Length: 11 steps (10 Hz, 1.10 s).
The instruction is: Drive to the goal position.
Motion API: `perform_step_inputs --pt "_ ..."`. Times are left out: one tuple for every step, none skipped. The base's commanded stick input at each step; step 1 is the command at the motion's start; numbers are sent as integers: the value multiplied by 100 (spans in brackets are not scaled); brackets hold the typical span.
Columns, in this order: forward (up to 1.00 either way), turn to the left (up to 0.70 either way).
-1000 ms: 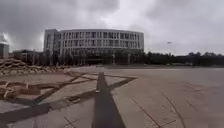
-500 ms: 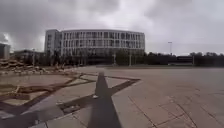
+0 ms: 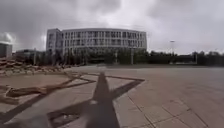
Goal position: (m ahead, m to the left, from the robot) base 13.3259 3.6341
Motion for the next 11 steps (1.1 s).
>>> perform_step_inputs --pt "66 6" --pt "66 12" --pt "66 15" --pt "66 12" --pt "66 10" --pt "66 10" --pt "66 10" --pt "66 10" --pt "66 10" --pt "66 11" --pt "66 9"
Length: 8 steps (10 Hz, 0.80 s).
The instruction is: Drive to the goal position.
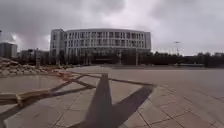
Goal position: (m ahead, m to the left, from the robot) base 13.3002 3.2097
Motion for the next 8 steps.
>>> perform_step_inputs --pt "66 4" --pt "66 2" --pt "66 1" --pt "66 0" --pt "66 4" --pt "66 8" --pt "66 11" --pt "66 11"
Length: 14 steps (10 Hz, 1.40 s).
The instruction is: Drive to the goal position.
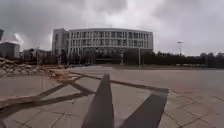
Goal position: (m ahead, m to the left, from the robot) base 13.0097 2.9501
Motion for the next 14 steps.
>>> perform_step_inputs --pt "66 2" --pt "66 0" --pt "66 0" --pt "66 0" --pt "66 0" --pt "66 0" --pt "66 0" --pt "67 0" --pt "70 0" --pt "72 0" --pt "75 0" --pt "83 0" --pt "85 0" --pt "85 0"
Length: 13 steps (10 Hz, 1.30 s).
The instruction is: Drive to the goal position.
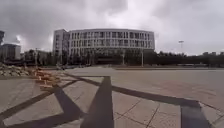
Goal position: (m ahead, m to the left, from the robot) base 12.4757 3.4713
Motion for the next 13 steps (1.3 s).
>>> perform_step_inputs --pt "85 0" --pt "85 0" --pt "85 0" --pt "85 0" --pt "85 0" --pt "85 0" --pt "85 1" --pt "85 2" --pt "85 4" --pt "85 4" --pt "85 5" --pt "85 5" --pt "85 2"
